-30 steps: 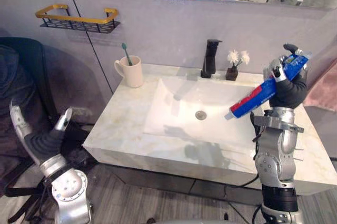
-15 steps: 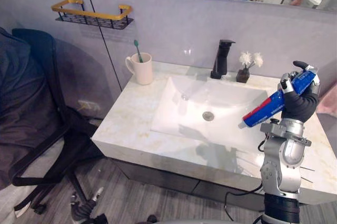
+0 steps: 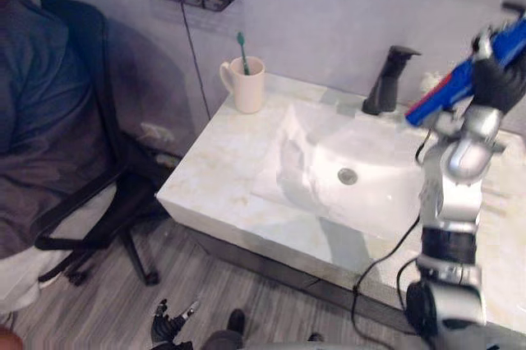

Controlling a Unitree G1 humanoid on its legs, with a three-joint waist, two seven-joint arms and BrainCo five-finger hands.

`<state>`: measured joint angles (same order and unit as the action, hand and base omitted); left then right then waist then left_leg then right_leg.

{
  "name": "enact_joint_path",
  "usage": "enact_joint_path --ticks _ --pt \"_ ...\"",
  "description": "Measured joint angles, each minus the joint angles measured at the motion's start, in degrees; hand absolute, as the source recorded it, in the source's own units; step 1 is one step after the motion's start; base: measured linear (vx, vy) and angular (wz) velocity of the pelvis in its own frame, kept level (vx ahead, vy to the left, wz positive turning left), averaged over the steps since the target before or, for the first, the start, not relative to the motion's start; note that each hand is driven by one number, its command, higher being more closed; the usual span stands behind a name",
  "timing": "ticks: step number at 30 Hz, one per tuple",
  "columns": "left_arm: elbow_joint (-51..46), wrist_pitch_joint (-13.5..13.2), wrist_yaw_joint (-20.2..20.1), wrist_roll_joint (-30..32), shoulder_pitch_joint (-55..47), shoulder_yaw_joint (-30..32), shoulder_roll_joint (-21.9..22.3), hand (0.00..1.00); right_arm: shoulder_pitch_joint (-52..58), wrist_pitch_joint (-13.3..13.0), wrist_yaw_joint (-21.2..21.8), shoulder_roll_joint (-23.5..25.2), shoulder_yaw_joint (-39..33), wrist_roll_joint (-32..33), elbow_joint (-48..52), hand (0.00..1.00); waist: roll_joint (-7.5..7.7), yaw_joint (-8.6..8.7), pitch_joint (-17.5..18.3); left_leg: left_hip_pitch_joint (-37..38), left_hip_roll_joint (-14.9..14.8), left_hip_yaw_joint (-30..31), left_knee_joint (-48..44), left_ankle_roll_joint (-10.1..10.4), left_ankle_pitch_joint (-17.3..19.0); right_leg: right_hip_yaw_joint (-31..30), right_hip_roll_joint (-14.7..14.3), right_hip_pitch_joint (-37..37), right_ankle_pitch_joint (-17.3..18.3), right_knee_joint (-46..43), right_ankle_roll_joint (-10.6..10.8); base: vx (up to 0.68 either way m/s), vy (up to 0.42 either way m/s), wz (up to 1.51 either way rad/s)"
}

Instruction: Organize washtable

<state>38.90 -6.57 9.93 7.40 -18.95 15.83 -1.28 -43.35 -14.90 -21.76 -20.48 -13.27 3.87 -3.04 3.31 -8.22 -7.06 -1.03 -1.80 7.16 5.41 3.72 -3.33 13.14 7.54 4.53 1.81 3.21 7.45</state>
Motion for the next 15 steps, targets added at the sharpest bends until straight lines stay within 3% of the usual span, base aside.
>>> enact_joint_path --ticks 9,15 --pt "-0.1 -0.7 0.0 0.0 0.1 -0.7 -0.2 0.0 -21.0 1.2 -6.8 -5.7 4.3 -2.3 -14.4 1.0 -0.16 -5.35 -4.9 -4.8 0.5 4.4 -1.8 0.1 -0.8 4.5 0.0 -1.7 0.0 0.0 0.0 -0.03 -0.013 0.27" --pt "-0.1 -1.5 0.1 -0.3 0.5 -2.0 -1.3 0.0 -28.4 2.4 -8.3 -9.3 7.9 -4.1 -20.3 1.0 -0.84 -7.4 -7.1 -8.7 1.1 7.6 -2.3 0.3 -2.0 8.1 0.1 -3.3 0.0 0.0 0.0 -0.02 0.0 0.31"
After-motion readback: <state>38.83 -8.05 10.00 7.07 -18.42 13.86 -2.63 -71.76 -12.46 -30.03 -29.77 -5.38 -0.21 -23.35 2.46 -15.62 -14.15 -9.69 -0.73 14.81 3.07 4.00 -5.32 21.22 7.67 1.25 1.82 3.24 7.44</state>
